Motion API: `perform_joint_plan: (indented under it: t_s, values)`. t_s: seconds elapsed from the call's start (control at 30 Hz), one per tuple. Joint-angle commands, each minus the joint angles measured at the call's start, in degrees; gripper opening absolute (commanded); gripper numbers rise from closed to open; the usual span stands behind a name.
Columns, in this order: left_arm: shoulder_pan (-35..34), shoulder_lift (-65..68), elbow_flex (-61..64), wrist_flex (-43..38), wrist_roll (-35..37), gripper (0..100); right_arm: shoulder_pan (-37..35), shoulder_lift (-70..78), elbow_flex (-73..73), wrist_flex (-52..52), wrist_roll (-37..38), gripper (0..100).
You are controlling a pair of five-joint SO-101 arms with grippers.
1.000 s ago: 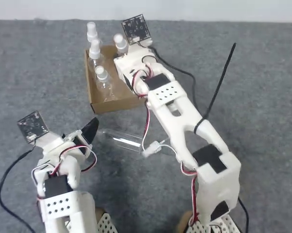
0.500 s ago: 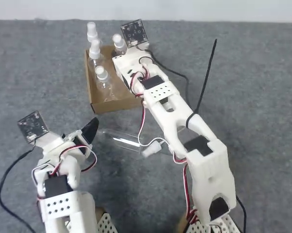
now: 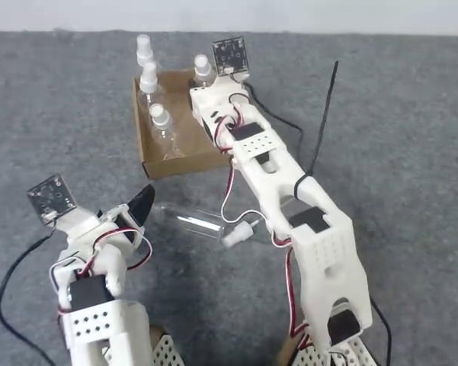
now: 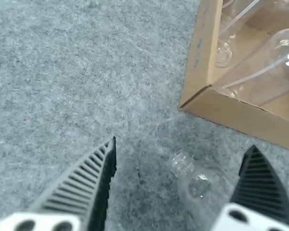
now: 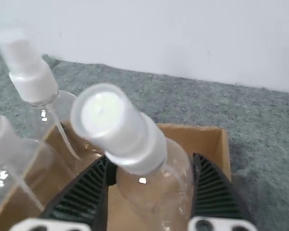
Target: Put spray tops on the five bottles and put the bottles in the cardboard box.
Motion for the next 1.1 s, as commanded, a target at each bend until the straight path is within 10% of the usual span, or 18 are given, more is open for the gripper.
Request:
perform_joint_plan:
  t_s: [0.0, 1.07]
  values:
    - [0.09, -0.7, -0.57, -1.58, -0.09, 38, 1.1, -0.31, -4.13, -5.32, -0.62, 12.8]
    - [0.09, -0.7, -0.57, -1.67, -0.09, 38, 1.98, 4.18, -4.13, -9.19, -0.53, 16.2]
